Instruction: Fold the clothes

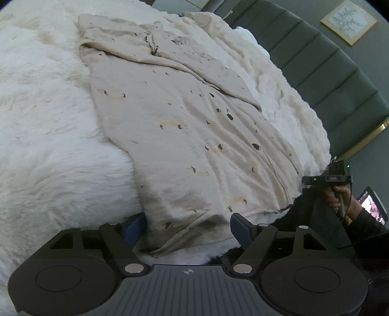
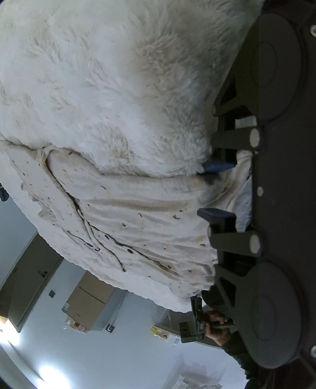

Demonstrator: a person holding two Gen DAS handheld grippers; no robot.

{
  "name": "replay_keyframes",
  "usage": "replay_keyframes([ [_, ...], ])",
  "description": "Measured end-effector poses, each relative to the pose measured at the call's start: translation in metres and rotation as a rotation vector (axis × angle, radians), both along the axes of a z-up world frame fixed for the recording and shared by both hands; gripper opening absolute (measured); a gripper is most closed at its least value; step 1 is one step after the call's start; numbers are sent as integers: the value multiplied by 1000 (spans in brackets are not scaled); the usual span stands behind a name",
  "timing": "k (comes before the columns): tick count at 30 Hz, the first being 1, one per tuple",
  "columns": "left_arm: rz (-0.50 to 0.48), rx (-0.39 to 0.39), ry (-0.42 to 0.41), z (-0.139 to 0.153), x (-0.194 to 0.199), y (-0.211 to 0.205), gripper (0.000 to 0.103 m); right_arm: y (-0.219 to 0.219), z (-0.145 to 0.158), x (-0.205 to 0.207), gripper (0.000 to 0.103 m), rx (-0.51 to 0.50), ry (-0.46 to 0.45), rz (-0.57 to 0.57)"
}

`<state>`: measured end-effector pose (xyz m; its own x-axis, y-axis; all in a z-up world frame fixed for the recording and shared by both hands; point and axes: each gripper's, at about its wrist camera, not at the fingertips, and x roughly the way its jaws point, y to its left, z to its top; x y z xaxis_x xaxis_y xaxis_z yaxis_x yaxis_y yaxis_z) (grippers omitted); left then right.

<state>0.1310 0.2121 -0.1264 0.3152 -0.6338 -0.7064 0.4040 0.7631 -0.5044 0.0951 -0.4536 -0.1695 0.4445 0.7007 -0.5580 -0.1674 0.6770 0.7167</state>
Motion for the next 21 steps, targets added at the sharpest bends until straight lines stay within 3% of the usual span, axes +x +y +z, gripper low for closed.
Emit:
replay_keyframes([
  [4, -1, 10, -30, 7, -2, 10, 72, 1, -2, 2, 32, 12, 7, -1],
  [8, 35, -81, -5, 1, 5, 26, 72, 7, -2, 5, 33, -7, 9, 10],
  [14, 0, -153, 24, -12, 25, 29, 72, 9, -4, 10, 35, 13, 24, -3],
  [18, 14, -257, 75, -17, 35, 46, 70, 8, -5, 11, 35, 16, 32, -1],
  [21, 17, -277, 62, -11, 34, 51, 69, 2, -8, 11, 35, 46, 44, -17],
])
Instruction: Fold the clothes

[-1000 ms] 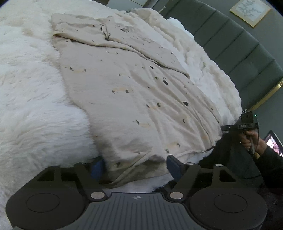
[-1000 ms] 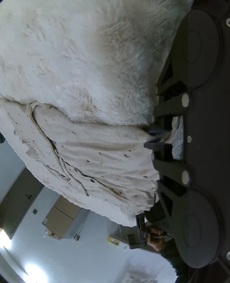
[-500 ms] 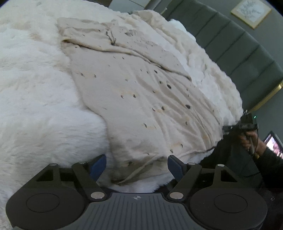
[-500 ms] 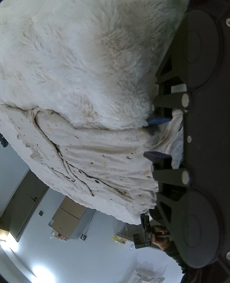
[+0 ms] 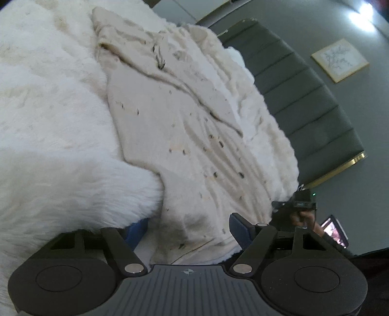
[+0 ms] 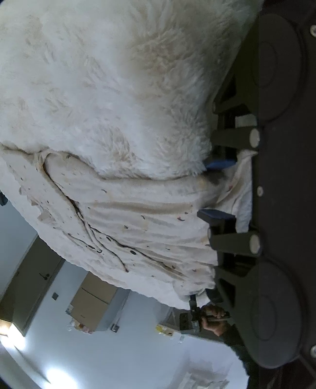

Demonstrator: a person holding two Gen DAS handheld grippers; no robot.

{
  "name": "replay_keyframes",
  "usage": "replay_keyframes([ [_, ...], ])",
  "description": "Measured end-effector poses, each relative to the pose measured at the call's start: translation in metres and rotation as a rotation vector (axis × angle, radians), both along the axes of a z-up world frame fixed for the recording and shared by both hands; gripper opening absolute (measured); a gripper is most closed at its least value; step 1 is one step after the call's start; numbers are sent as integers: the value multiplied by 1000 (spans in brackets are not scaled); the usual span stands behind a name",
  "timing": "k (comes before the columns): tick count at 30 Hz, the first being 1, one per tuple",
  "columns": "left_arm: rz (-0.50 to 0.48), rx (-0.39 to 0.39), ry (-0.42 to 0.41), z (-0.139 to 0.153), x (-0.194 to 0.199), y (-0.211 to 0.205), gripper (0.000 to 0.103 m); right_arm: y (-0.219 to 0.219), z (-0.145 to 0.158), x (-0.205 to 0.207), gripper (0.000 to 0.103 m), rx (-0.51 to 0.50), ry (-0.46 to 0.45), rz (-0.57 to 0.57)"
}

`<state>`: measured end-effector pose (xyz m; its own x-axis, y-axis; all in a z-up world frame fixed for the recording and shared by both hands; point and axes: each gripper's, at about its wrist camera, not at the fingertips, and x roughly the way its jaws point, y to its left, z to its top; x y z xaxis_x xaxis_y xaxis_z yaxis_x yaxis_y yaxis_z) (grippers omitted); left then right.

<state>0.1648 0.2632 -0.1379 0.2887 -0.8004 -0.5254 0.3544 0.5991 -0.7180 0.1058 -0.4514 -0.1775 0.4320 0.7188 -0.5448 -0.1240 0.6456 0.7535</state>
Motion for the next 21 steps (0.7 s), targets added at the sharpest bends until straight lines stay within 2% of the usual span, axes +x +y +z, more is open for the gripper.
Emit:
replay_keyframes([
  [4, -13, -25, -4, -2, 1, -8, 70, -1, -3, 4, 35, 20, 20, -6],
  [7, -86, -48, 5, -5, 1, -25, 68, 5, -2, 8, 35, 5, 15, 26],
  [8, -100, -41, 6, -5, 1, -28, 61, 8, -2, 11, 34, 7, 18, 41],
  [9, -108, -30, 11, -5, 1, -29, 56, 10, -2, 13, 22, 9, 22, 57],
  [11, -102, 5, 33, -7, 3, -29, 28, 14, -5, 17, 4, 14, 38, 92],
  [13, -92, 36, 49, -11, 2, -25, 6, 13, -4, 15, 4, 26, 37, 99],
  [18, -166, 77, 75, -17, -7, -33, 6, 7, -4, 8, 6, 71, 54, 100],
  [21, -156, 44, 70, -17, -6, -35, 4, 9, 0, 7, 1, 69, 48, 124],
])
